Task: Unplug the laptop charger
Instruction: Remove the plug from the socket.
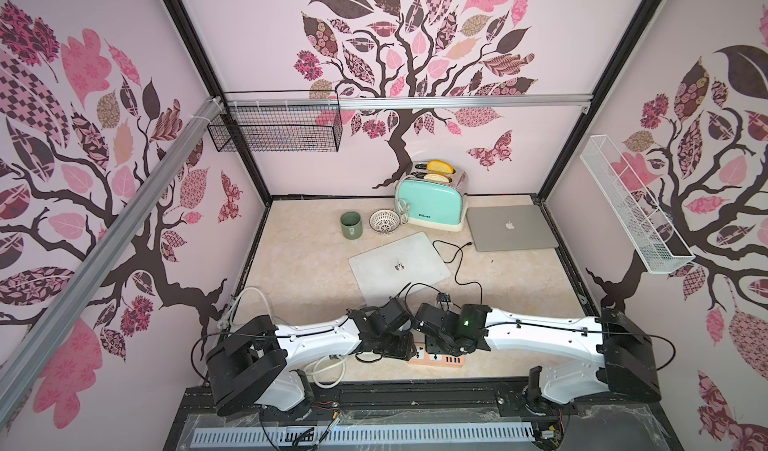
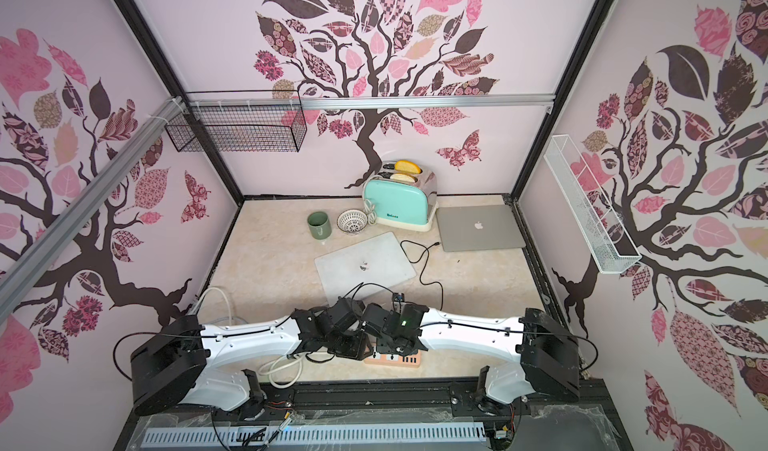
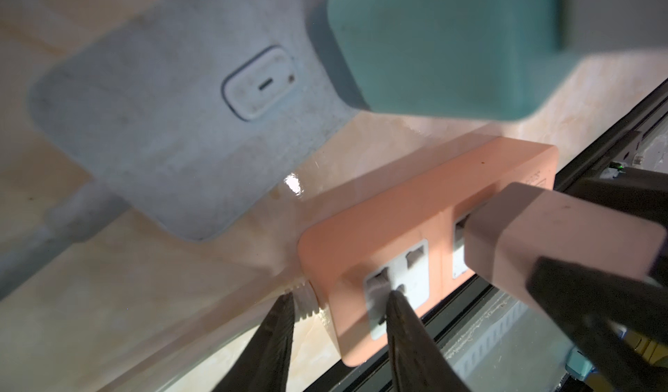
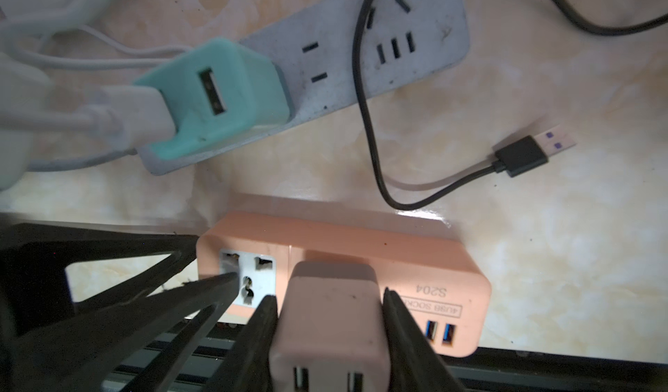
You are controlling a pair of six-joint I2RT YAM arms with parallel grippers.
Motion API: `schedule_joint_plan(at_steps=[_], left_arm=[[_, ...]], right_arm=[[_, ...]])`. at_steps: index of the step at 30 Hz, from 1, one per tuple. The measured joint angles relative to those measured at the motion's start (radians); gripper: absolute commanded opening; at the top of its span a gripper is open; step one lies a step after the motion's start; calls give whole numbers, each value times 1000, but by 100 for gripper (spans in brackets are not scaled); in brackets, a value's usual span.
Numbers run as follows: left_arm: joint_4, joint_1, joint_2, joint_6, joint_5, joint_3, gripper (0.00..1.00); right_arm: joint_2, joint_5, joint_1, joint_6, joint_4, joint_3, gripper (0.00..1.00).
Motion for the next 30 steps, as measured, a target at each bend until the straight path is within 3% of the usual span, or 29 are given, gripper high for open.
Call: schedule_joint_plan(at_steps=[13,19,25,30], left_arm=[[2,-5,27,6,3,23,44],[5,-18,-8,20,-18,10,53],[-19,-23,-21,45,-13,10,60],[-54,-23,-22,59,-3,23,62]], right_arm=[[-32,15,1,18,2,91,8],[-160,58,-25,63,-130,77,9],[-404,77,-216,77,-183,-80,10],[-406,40,-355,15,-182,-146,14]])
